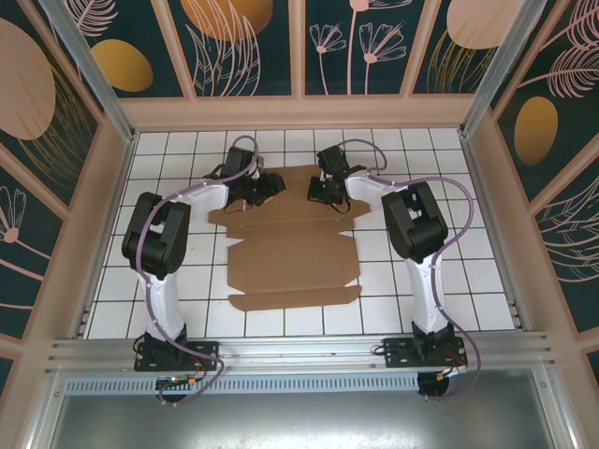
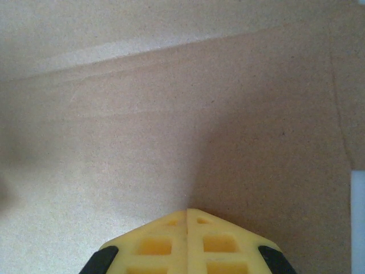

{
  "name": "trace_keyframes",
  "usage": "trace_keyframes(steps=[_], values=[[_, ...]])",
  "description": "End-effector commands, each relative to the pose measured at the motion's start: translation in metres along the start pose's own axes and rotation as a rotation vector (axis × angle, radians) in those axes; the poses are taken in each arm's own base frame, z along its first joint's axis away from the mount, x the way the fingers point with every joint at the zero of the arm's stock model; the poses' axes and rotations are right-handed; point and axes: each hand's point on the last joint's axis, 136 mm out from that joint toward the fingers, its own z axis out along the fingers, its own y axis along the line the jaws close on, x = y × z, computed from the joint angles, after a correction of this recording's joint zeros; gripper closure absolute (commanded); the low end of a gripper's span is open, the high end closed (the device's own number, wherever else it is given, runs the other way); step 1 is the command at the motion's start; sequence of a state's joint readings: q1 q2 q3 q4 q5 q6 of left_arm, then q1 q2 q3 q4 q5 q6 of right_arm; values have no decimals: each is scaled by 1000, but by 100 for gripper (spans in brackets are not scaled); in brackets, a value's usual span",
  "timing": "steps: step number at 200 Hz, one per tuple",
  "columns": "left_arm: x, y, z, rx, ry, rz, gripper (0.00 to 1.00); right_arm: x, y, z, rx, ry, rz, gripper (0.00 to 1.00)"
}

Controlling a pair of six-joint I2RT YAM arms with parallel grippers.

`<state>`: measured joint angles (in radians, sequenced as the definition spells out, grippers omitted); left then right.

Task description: Fold the paper box

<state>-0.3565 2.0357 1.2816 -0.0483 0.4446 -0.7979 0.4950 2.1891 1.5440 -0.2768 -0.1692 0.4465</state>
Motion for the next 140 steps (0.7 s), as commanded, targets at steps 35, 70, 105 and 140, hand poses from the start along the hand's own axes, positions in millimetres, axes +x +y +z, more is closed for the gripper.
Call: trace_keyframes(steps=[35,70,105,140], values=[[10,40,21,-96,-2,-74,52,11,-12,-26,-19,49,14,91],[15,51,22,-121,-4,-91,53,-31,-64,-82,68,-93,87,51],[16,52,22,-120,-4,-98,53,-36,-142,-109,358,-149,119,35],[15,50,23,-110,-1,-98,53,-21,-163,-99,317,-123,177,34]])
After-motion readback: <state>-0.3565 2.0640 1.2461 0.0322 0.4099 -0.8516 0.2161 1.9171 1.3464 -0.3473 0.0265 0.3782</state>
